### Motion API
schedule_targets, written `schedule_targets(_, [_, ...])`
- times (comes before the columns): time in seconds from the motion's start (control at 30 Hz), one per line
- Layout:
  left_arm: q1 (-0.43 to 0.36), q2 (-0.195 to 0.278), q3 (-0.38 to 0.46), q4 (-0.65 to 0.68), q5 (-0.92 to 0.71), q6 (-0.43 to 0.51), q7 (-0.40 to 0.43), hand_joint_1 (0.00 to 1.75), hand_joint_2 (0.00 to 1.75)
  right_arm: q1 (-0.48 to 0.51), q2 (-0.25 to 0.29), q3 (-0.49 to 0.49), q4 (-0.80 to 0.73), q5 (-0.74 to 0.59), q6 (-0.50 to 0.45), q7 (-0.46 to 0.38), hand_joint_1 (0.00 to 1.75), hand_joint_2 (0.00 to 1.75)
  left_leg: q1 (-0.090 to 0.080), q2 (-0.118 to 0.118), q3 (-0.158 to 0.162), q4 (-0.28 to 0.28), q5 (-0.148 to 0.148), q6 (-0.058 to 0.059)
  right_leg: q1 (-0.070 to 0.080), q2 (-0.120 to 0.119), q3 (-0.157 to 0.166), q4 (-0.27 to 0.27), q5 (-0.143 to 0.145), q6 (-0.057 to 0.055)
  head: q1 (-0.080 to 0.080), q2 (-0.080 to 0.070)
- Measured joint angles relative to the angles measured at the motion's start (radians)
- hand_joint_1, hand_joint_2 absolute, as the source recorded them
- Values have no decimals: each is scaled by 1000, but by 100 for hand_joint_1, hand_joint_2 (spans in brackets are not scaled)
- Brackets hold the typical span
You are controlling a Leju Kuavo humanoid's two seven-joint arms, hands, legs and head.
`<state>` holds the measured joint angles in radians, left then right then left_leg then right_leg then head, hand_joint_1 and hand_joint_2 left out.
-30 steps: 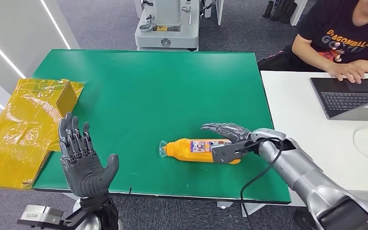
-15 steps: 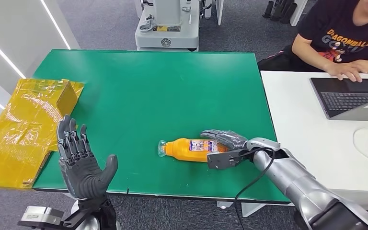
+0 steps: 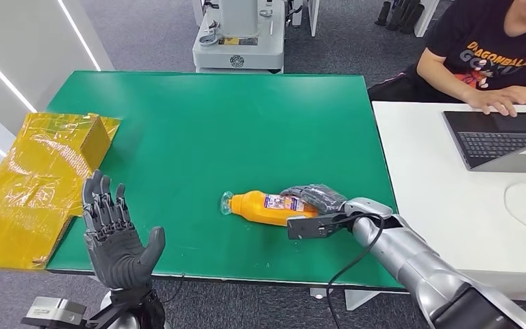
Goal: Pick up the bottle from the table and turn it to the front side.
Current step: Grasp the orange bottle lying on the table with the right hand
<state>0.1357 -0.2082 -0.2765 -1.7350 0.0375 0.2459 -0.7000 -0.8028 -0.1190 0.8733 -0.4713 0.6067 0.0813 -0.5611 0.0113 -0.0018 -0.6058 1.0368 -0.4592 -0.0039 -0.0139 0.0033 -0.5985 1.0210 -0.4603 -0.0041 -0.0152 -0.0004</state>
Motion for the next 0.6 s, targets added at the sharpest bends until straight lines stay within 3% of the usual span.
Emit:
schedule_targets(0.3, [2,-16,22,0,19,-34,0,0,175,30,15,-1,-3,-15,-119,-17,175,175,0,0,0,0,0,0,0,0,0,0,0,0,0,0])
schedule_targets(0.6, [-2,-22,32,1,16,-38,0,0,175,150,66,-116,-165,-128,-432,-30,175,175,0,0,-1,0,0,0,0,0,-1,0,-1,0,0,0])
